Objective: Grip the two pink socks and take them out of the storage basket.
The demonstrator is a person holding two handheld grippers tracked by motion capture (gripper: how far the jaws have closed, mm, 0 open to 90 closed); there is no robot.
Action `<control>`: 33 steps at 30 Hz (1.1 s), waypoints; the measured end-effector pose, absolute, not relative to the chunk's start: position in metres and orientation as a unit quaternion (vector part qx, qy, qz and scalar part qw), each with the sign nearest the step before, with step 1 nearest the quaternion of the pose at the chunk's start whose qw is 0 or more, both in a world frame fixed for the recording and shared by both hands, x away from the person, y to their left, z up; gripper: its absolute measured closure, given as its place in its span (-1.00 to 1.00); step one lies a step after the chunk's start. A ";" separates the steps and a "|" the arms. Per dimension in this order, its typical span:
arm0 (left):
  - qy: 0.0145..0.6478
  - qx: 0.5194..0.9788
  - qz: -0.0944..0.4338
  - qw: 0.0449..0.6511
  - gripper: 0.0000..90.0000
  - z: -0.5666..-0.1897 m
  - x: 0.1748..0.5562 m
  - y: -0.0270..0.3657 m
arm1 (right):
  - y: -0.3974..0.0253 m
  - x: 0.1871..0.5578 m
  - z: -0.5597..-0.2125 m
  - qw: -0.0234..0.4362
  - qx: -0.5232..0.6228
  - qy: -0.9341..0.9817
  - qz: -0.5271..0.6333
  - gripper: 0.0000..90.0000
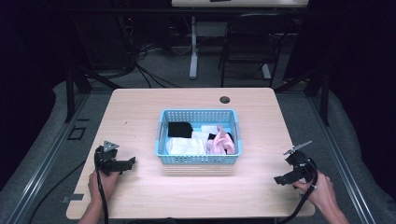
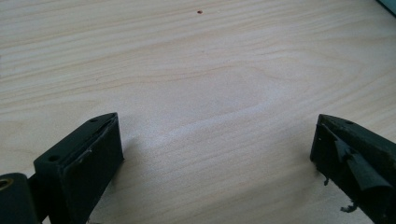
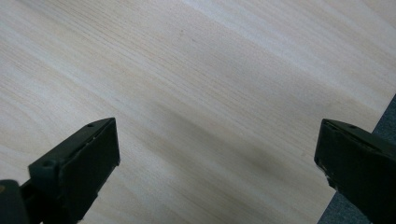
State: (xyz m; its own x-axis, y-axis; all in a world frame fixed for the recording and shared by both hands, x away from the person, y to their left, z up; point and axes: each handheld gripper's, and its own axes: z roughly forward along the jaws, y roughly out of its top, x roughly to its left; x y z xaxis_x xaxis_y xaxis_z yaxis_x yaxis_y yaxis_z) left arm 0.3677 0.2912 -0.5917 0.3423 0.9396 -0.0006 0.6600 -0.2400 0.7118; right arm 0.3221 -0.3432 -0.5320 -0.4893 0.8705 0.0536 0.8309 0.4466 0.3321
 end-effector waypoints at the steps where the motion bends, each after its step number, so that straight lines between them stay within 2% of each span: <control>1: 0.529 0.756 0.221 0.316 -0.95 -0.592 0.368 0.291 | -0.343 0.322 -0.531 0.066 0.501 0.848 0.159 -1.00; 11: 0.531 0.754 0.222 0.318 -0.95 -0.592 0.367 0.291 | -0.336 0.322 -0.518 0.068 0.491 0.852 0.171 -1.00; 33: 0.530 0.755 0.222 0.317 -0.95 -0.592 0.367 0.291 | -0.278 0.350 -0.444 0.085 0.428 0.876 0.206 -1.00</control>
